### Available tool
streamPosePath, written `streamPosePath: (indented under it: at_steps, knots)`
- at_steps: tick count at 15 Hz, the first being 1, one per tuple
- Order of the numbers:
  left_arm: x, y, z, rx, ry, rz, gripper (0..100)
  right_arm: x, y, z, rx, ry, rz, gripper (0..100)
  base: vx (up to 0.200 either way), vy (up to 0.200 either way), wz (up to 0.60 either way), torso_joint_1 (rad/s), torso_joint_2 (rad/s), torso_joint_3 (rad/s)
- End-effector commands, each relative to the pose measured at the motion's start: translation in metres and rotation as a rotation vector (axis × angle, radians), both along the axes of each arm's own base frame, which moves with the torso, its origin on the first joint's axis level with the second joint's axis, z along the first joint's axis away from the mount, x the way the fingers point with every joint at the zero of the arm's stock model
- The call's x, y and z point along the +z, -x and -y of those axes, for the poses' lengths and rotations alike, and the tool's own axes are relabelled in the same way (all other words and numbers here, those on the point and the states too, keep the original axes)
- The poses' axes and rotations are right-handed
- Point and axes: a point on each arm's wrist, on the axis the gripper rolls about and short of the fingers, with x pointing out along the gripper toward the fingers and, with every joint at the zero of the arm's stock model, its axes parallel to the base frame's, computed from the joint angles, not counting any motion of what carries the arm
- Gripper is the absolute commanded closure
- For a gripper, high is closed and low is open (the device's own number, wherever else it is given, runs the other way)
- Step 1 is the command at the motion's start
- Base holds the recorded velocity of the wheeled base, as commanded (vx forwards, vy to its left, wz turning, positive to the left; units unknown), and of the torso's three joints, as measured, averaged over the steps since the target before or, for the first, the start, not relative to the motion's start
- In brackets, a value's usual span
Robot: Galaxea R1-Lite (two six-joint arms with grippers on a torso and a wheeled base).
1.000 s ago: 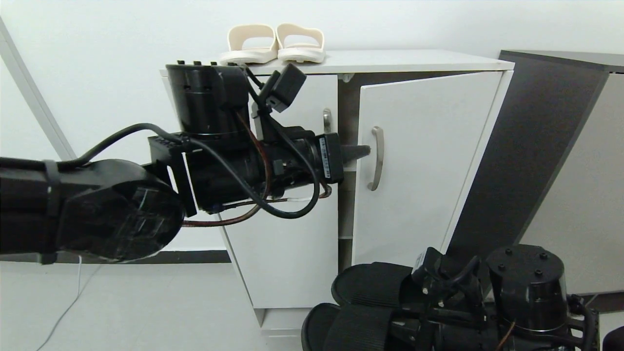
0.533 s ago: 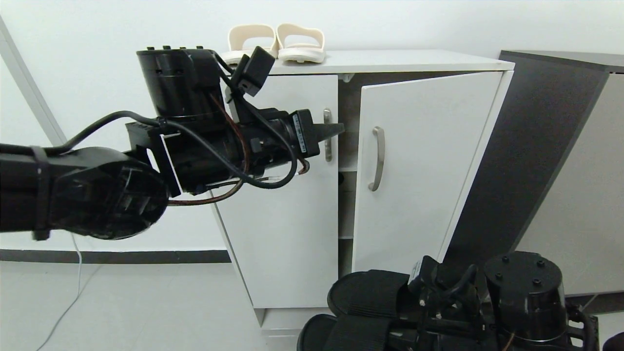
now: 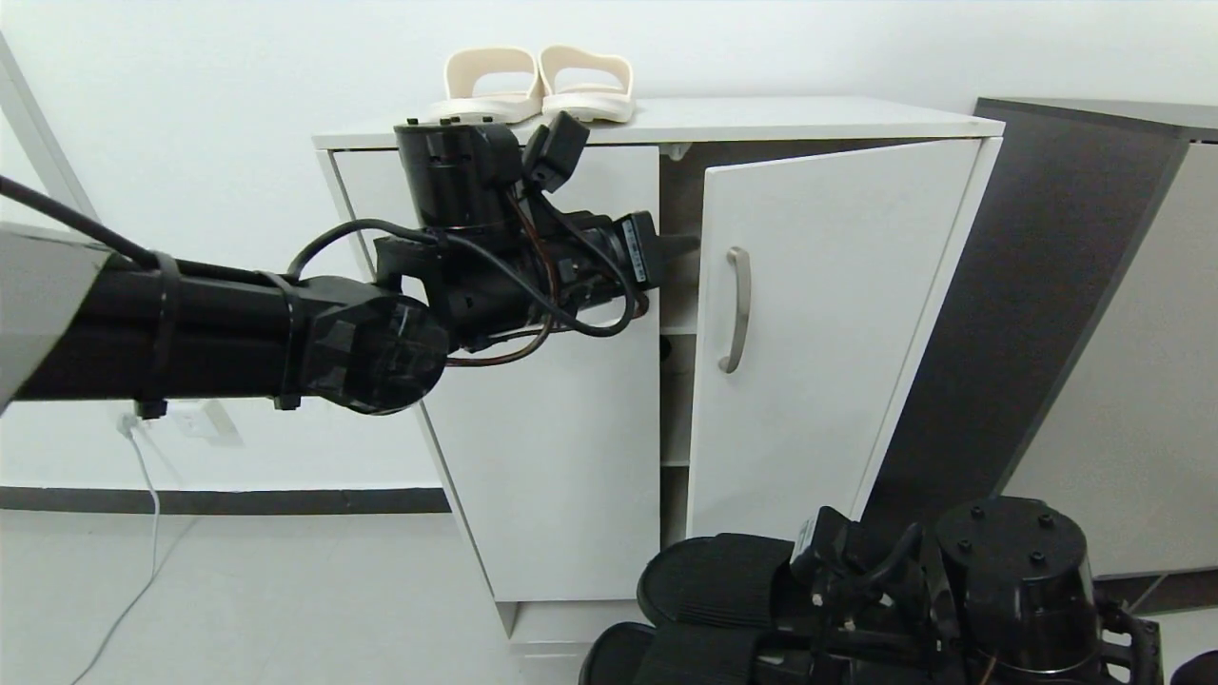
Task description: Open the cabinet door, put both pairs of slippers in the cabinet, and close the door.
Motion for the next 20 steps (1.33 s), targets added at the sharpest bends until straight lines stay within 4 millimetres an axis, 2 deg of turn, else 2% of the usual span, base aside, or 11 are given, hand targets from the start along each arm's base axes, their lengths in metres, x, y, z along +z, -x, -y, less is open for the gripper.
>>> streamPosePath:
  at_steps: [1,3,7,9,13,16,17,18,19,20]
  knots:
    - [-0.006,-0.002,0.006,-0.006,-0.008,-0.013,100,-0.002,0.002,-0.002,0.009,0.006,-0.005,100,-0.2,0.0,0.0,0.002,0.01,0.002]
    - [-0.008,0.007,0.014,-0.032,-0.013,-0.013,100,-0.004,0.005,-0.002,0.02,0.014,-0.012,100,-0.2,0.0,0.0,0.007,0.01,0.002]
    - [-0.011,0.046,0.044,-0.127,0.022,0.037,100,-0.005,0.015,-0.007,0.062,0.019,-0.013,100,-0.2,0.0,0.0,0.001,0.0,0.002]
    - [-0.013,0.045,0.046,-0.107,0.033,0.048,100,-0.005,0.015,-0.007,0.062,0.02,-0.014,100,0.0,0.0,0.0,0.0,0.0,0.0]
    - [-0.012,0.038,0.036,-0.041,0.036,0.047,100,-0.006,0.014,-0.007,0.059,0.02,-0.014,100,0.0,0.0,0.0,0.0,0.0,0.0]
    - [-0.006,0.05,0.011,0.185,0.044,0.062,100,-0.011,0.005,-0.011,0.015,0.035,-0.017,100,0.0,0.0,0.0,0.0,0.0,0.0]
    - [-0.006,0.05,0.011,0.185,0.044,0.062,100,-0.011,0.005,-0.011,0.015,0.035,-0.017,100,0.0,0.0,0.0,0.0,0.0,0.0]
    - [0.0,0.076,-0.033,0.295,0.006,0.085,100,-0.013,-0.013,-0.018,-0.118,0.057,0.015,100,0.0,0.0,0.0,0.0,0.0,0.0]
    - [0.001,0.087,-0.053,0.33,-0.018,0.105,100,-0.013,-0.023,-0.021,-0.191,0.061,0.03,100,0.0,0.0,0.0,0.0,0.0,0.0]
    - [-0.003,0.114,-0.093,0.41,-0.066,0.137,100,-0.009,-0.044,-0.03,-0.345,0.029,0.042,100,0.0,0.0,0.0,0.0,0.0,0.0]
